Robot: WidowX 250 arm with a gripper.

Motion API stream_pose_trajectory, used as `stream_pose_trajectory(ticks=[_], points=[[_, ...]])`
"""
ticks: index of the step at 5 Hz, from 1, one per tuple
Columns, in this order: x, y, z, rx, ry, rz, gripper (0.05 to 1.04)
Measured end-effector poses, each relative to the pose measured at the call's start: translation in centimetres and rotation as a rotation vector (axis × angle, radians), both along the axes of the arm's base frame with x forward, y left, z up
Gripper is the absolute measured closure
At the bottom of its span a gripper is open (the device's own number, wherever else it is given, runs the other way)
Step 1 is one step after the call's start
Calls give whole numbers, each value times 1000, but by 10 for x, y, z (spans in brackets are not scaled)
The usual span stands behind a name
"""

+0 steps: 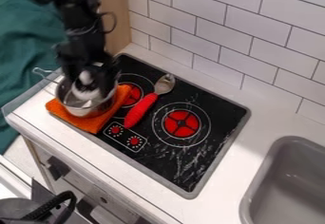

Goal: Move an item at the top left conner of of the banner into the silver pot

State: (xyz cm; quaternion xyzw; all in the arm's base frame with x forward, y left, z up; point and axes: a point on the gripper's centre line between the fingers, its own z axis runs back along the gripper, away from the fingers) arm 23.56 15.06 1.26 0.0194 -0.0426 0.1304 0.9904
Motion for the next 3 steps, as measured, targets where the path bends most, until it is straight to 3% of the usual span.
stream_pose_trajectory(ticks=[1, 3], points=[[0, -2, -3, -12, -12, -14, 234], [31, 14, 6, 23, -68, -50, 234]])
